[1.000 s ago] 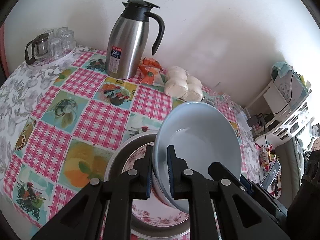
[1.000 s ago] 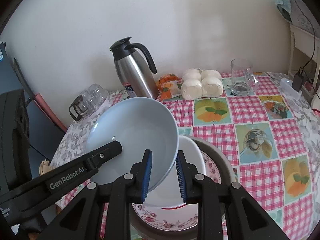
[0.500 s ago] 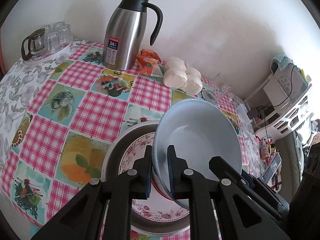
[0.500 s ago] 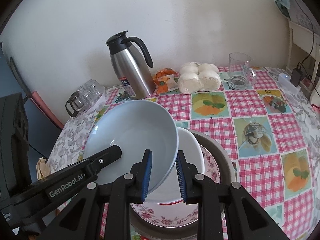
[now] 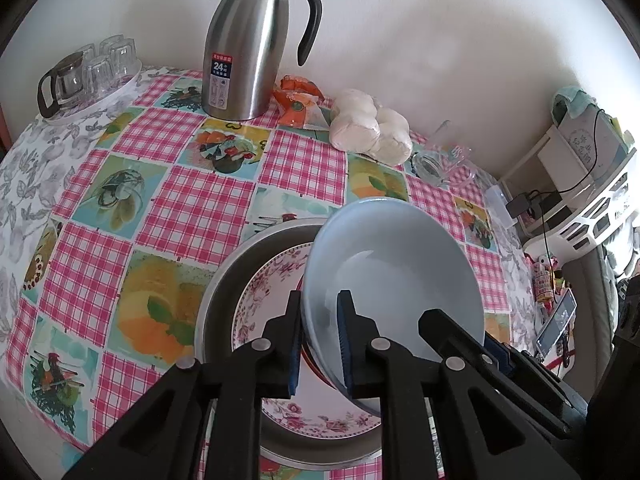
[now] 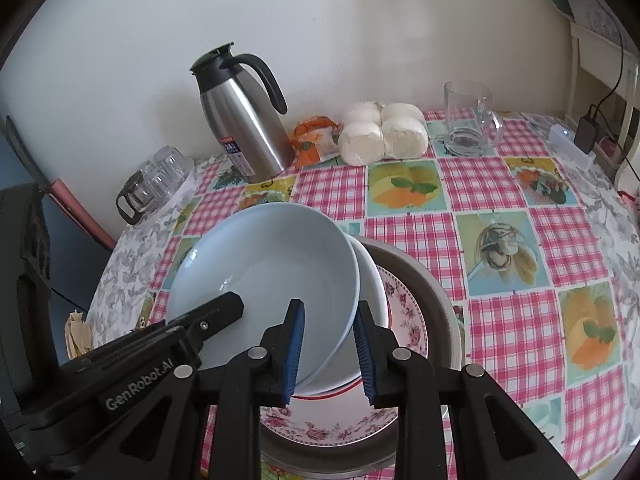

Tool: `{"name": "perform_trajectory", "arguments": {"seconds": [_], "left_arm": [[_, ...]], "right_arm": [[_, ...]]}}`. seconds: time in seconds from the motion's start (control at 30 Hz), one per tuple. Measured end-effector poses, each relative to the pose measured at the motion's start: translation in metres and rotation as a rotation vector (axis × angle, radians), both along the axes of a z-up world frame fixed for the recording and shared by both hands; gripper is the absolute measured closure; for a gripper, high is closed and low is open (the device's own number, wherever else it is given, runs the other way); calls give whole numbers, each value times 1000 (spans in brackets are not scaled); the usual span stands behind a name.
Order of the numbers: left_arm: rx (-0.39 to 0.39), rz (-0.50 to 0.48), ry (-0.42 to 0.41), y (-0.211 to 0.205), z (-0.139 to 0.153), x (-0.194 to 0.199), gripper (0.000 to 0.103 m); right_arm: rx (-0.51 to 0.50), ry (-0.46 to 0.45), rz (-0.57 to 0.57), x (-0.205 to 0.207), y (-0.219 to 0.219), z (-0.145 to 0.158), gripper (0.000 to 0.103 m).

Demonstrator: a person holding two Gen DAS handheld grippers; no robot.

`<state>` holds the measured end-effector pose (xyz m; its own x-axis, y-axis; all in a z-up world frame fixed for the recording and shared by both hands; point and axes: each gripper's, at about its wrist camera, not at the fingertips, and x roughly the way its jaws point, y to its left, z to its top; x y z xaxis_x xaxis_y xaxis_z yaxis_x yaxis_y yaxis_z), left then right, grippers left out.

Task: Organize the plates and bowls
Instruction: 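Lower the pale blue bowl into the white square bowl with both grippers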

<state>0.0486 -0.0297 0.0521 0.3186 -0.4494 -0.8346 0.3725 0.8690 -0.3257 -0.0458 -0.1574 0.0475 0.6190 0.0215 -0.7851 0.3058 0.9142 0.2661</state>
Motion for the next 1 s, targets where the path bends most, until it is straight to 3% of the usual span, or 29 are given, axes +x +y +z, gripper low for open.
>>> {"name": "perform_trajectory", "arguments": {"seconds": [0.53,0.67,0.77,1.0], "left_arm": [[53,7,-30,-6,0,-3,80],[56,23,-43,-4,2,-3,68],[48,25,-53,-3,4,-4,68],[44,15,-65,-6,6,-7,68]], "right_arm": [[20,-13,-15,-4,-7,0,74],[16,-14,-16,-5,-7,1,74],[-25,-6,-33,-6,-6,3,74],[-16,-16,-31,-8,-9,5,74]]}}
